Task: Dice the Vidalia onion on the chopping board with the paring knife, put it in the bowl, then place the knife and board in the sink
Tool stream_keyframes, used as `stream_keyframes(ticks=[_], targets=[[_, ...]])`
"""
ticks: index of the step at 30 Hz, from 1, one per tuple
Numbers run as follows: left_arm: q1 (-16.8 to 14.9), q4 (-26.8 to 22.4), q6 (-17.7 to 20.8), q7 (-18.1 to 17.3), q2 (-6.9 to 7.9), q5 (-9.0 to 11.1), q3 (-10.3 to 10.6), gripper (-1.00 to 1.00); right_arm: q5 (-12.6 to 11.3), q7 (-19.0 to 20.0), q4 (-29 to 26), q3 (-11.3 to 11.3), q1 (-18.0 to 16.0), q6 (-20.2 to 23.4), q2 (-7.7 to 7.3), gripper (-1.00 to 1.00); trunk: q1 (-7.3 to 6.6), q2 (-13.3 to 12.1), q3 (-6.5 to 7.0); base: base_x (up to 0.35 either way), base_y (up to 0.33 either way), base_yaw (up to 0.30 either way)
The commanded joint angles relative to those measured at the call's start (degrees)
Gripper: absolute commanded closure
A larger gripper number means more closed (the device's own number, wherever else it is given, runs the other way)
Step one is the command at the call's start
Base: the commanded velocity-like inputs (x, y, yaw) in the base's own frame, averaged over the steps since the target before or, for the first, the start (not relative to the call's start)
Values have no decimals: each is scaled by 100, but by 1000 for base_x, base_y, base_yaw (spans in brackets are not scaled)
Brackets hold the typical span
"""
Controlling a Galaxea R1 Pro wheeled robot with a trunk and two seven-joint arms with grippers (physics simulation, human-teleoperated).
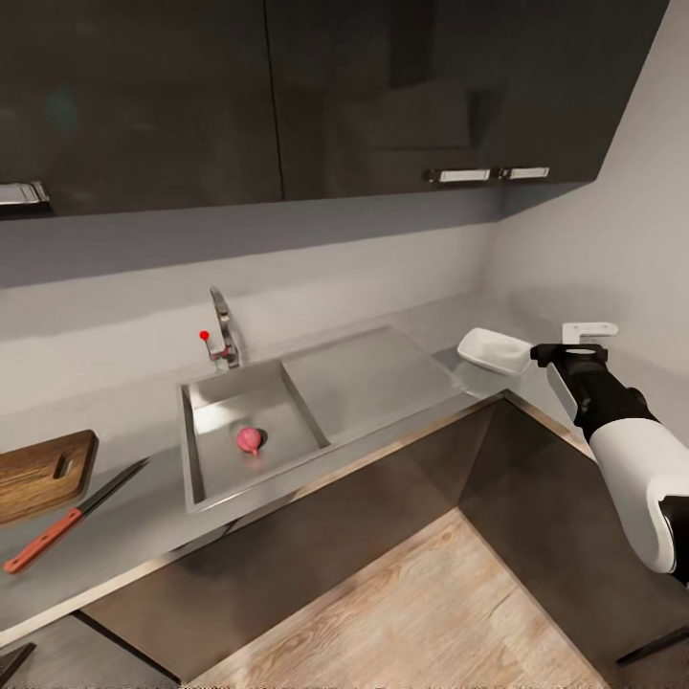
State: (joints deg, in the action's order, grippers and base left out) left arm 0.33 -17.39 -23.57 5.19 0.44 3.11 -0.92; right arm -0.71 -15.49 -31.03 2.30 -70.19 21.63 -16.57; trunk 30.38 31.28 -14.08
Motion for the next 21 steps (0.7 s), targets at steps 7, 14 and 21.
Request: stream_keyframes(ticks=[7,14,21], targets=[[2,-10,-7,0,0,32,4,-100,-8,-24,-9,25,-3,41,-8,-100,-108,-194,18,0,0,0],[2,-28,-14,0,0,32,13,-100,0,-24,-9,25,-3,35,-13,-100,-108,-194,-38,0,0,0],[2,-27,-2,0,0,32,5,-100,-4,-24,-9,29,-3,35,-9,-100,-108,-194,-46,116,0,0]])
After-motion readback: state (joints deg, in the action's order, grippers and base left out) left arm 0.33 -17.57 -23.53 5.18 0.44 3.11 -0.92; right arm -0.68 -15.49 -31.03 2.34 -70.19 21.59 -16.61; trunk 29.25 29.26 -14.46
